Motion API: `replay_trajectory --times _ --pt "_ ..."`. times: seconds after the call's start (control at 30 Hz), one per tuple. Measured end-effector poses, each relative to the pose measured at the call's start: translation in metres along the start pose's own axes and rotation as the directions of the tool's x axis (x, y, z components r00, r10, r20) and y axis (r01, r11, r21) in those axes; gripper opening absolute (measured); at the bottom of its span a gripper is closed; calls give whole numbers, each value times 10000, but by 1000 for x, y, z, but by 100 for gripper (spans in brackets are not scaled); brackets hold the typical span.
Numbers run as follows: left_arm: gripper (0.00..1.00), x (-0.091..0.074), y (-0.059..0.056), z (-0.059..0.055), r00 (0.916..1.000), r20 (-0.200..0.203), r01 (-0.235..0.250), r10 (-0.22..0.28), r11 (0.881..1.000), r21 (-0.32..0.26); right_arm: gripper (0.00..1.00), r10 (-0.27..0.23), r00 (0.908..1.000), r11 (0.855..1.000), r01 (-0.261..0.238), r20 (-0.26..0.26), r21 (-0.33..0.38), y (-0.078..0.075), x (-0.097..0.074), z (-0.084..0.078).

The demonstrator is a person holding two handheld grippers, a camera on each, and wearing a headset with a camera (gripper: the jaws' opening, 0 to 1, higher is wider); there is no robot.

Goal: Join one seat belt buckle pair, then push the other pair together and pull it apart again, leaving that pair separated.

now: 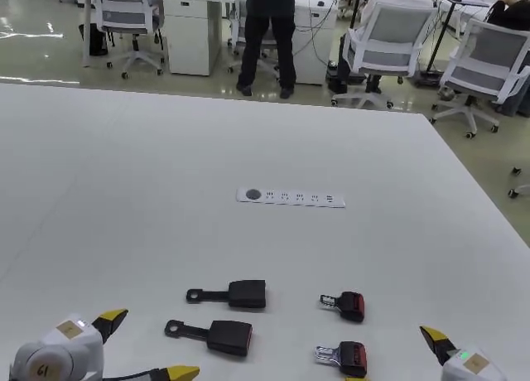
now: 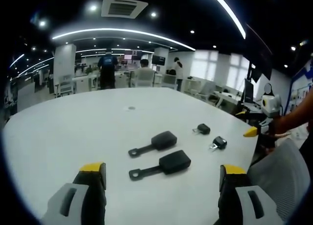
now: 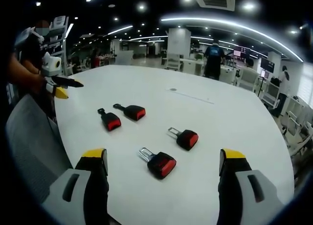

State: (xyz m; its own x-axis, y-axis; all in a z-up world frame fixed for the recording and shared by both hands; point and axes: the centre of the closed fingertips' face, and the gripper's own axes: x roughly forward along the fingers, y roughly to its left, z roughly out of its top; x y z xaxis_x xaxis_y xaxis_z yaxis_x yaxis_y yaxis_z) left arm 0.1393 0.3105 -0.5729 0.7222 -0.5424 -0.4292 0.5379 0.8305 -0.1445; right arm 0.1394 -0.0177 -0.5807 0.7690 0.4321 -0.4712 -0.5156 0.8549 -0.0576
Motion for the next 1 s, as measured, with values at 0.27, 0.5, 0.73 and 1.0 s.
replay_trajectory --times 0.27,0.5,0.73,1.0 --pt "99 0 -3 0 10000 -74 33 -33 10000 -4 95 123 9999 9999 -125 -117 -111 0 3 -3" --pt "99 6 4 -8 9999 -110 129 -128 9999 83 95 301 9993 9994 -304 -220 -164 2 5 -3" --pt "99 11 -2 -5 9992 -286 296 -289 9993 242 94 539 9979 9979 -552 -356 -347 4 9 -5" --pt "99 18 -5 -2 9971 -448 631 -608 9967 515 93 812 9958 9959 -828 -420 -363 6 14 -5"
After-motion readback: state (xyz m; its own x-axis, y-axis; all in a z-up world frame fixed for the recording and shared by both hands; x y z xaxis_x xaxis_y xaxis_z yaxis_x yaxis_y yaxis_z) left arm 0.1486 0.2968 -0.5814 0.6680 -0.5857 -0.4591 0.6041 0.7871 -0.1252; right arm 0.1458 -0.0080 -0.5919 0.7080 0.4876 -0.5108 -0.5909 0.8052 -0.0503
